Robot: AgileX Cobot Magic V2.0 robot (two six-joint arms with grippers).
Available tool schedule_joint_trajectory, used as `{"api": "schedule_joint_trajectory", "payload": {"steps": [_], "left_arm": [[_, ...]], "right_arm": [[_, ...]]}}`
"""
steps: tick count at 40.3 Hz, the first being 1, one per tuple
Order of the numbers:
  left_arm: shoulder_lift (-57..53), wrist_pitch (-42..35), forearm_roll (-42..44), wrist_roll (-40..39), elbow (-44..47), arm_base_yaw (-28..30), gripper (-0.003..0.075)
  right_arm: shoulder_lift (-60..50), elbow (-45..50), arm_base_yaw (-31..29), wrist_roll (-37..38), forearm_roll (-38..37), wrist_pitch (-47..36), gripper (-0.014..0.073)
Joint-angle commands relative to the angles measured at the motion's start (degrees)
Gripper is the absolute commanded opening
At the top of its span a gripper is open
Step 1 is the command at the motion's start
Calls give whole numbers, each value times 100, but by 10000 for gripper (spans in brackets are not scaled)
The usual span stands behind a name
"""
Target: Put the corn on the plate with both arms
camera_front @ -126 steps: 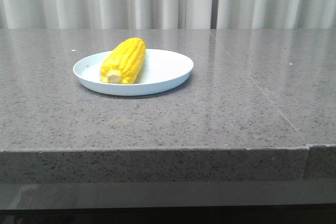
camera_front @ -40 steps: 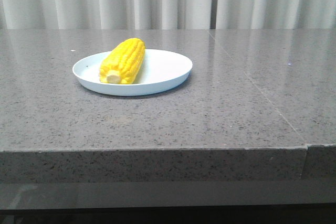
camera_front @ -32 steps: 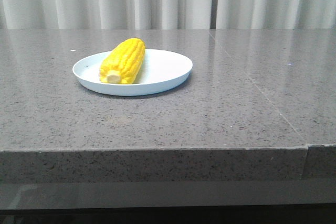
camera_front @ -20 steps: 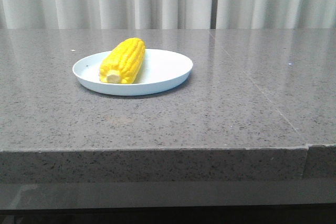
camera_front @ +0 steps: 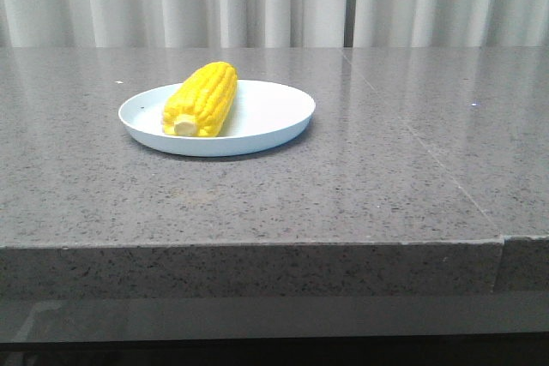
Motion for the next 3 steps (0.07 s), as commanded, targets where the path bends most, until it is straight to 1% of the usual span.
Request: {"api": "schedule_joint_trajectory", "payload": {"steps": [1,3], "left_arm": [[-100,-527,-40,5,4,12,-20],[-100,-527,-40,5,4,12,-20]], "right_arm": [[-35,-89,-46,-55,-91,-433,-91],[-35,-89,-46,-55,-91,-433,-91]]}}
